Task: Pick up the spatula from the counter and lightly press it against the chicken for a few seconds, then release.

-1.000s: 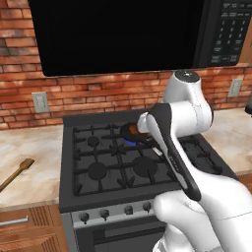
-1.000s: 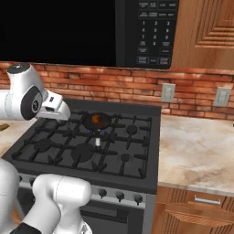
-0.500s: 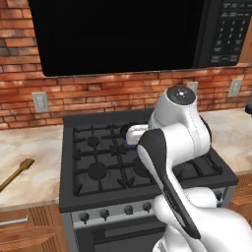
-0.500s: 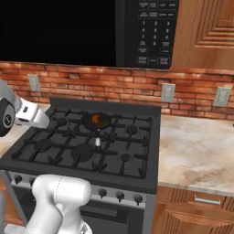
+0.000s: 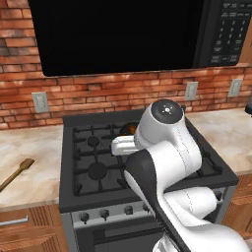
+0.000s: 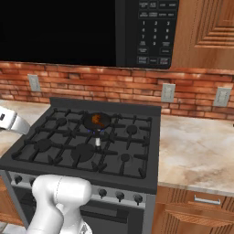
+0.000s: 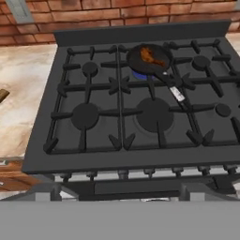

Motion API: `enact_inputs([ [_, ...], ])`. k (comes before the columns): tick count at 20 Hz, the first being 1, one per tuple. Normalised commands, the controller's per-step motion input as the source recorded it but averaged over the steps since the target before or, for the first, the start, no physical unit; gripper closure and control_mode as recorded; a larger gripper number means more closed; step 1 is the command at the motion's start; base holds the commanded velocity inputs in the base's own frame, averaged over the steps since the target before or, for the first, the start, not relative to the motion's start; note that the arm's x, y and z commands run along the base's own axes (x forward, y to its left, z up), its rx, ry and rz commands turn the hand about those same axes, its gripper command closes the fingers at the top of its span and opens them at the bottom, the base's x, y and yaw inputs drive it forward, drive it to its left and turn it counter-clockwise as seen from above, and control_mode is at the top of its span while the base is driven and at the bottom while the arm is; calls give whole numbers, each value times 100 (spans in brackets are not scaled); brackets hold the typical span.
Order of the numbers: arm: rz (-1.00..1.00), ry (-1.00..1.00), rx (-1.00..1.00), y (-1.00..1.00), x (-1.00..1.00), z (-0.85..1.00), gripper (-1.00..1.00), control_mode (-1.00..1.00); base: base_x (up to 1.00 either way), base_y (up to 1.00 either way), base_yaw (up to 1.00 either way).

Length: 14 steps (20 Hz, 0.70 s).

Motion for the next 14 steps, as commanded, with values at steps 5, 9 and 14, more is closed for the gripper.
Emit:
enact_inputs([
  [5, 0, 0, 0, 45, -6, 0, -100, -100, 0, 0, 0],
  [9, 0, 0, 0, 40, -2, 0, -100, -100, 0, 0, 0],
  [14, 0, 0, 0, 21, 0, 0, -100, -100, 0, 0, 0],
])
